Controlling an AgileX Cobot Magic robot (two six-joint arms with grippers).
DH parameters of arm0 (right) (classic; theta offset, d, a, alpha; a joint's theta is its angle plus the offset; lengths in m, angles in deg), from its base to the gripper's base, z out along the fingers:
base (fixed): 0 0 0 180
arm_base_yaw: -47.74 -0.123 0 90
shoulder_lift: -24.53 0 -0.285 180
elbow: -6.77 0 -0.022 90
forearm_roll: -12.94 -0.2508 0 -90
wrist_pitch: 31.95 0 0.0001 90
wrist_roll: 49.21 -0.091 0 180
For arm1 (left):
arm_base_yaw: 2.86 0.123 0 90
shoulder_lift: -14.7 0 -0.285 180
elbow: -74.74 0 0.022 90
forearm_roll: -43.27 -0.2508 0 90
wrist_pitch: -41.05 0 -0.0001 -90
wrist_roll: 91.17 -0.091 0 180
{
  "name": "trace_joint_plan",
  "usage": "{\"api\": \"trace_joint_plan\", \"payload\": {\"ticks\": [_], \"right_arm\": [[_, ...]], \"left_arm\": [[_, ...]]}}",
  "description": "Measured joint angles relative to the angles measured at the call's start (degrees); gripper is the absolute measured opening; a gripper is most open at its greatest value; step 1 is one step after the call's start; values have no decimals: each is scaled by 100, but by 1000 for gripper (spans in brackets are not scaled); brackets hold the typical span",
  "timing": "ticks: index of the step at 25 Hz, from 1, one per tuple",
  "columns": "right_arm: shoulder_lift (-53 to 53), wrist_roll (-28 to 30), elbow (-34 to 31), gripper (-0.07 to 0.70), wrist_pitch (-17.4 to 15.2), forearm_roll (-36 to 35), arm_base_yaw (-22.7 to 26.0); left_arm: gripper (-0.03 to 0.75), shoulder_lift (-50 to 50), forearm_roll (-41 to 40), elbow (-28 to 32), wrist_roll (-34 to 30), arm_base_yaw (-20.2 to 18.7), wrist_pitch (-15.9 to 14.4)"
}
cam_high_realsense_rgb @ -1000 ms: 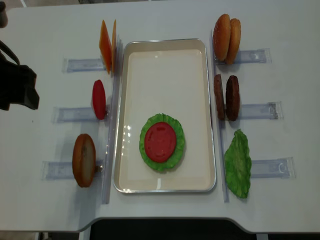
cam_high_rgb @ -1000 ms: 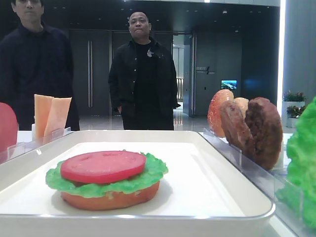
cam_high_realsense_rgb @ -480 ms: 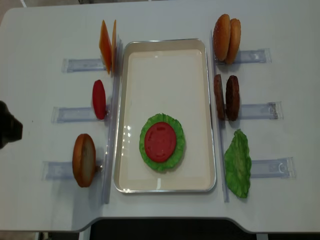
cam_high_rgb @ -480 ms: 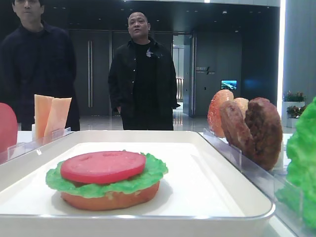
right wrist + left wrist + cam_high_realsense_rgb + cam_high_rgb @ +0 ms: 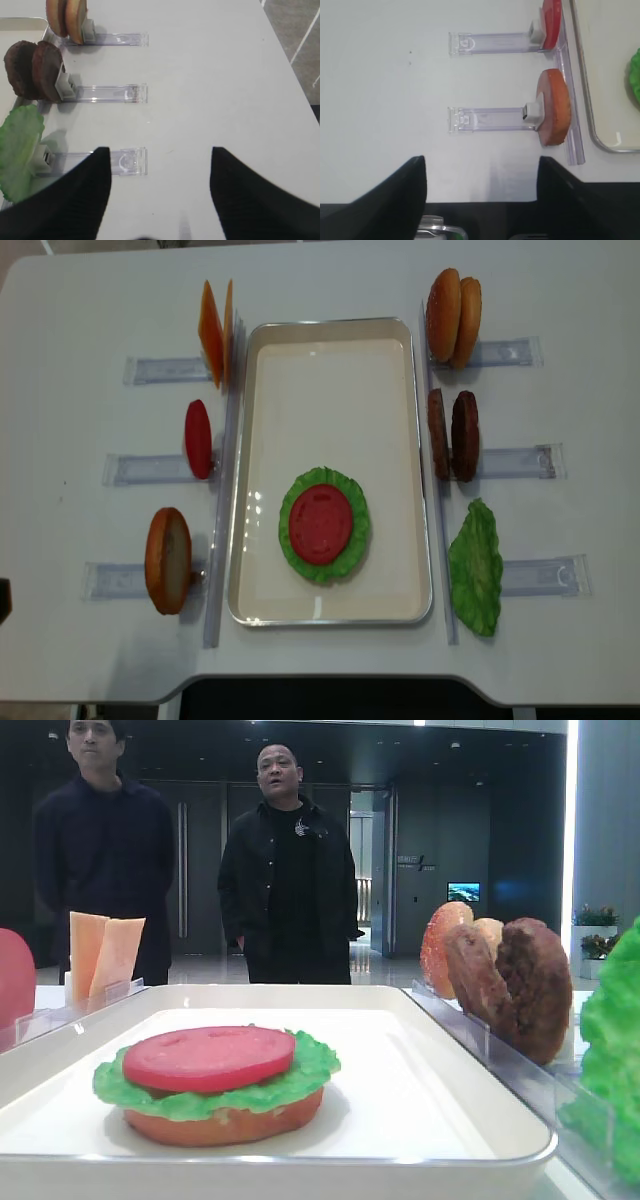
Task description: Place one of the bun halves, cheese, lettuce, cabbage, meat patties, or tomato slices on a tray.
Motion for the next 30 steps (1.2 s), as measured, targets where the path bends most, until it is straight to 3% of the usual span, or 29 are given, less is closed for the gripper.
{"api": "trace_joint_plan", "payload": {"ticks": [5, 9, 14, 26, 30], "right_arm": [[0, 0, 0, 416, 0, 0, 0], [0, 0, 0, 416, 0, 0, 0], [0, 0, 0, 416, 0, 0, 0], [0, 0, 0, 416, 0, 0, 0], [0, 0, 0, 416, 0, 0, 0]], "left_arm": [[526, 881, 0, 619, -17, 0, 25], [526, 1599, 0, 1126, -17, 0, 218], [526, 2328, 0, 1287, -17, 0, 538], [415, 2388, 8, 1390, -17, 0, 753], [368, 2388, 527, 1390, -279, 0, 768]]}}
